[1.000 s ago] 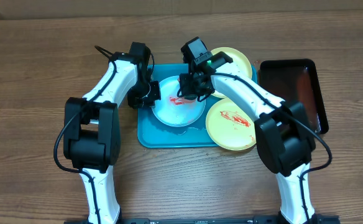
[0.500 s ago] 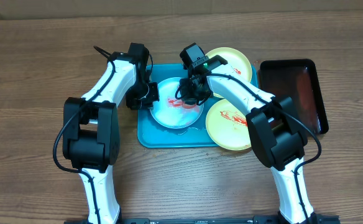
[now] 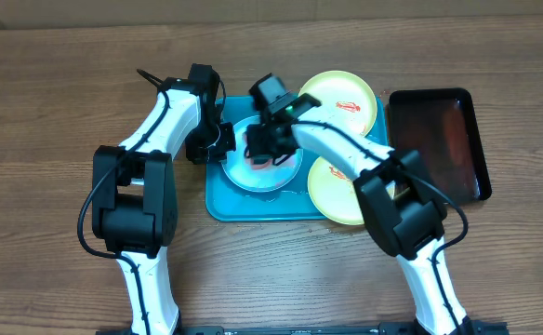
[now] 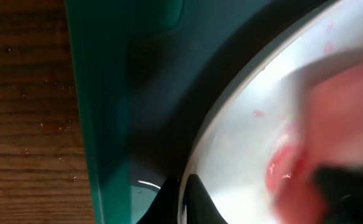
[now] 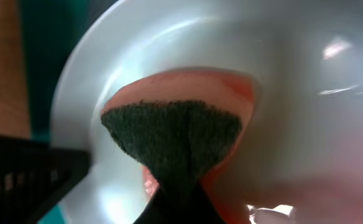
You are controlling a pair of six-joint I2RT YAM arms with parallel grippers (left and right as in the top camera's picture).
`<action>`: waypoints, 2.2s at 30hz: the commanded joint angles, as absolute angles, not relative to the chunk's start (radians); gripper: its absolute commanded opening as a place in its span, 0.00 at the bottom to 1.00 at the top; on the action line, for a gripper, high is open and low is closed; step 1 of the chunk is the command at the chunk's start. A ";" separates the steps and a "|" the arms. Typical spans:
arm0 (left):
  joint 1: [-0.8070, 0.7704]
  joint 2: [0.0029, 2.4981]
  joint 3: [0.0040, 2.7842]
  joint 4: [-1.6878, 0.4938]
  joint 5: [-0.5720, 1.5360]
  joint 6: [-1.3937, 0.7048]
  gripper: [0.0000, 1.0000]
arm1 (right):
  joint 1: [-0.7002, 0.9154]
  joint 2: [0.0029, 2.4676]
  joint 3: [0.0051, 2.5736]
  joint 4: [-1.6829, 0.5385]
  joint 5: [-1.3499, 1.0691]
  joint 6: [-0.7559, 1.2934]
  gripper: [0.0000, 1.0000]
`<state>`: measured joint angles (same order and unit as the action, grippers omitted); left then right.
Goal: Clean dirty plates on tray and stack at the side
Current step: 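Scrub the white plate with the sponge while left gripper holds rim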
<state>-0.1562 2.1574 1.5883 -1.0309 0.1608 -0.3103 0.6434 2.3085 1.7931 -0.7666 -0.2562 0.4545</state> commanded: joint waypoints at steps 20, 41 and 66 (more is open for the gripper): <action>-0.152 2.186 1.566 -1.019 0.124 -0.284 0.04 | 0.570 2.334 1.834 -1.012 0.160 0.236 0.04; -0.152 2.186 1.566 -1.021 0.124 -0.283 0.04 | 0.701 2.334 1.774 -0.758 -0.099 -0.105 0.04; -0.151 2.186 1.566 -1.019 0.124 -0.284 0.04 | 0.682 2.334 1.779 -0.683 -0.209 0.854 0.04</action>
<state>-0.1524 2.1574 1.5860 -1.0290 0.1600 -0.2810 0.6655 2.3192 1.7882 -0.7109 -0.3149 0.6640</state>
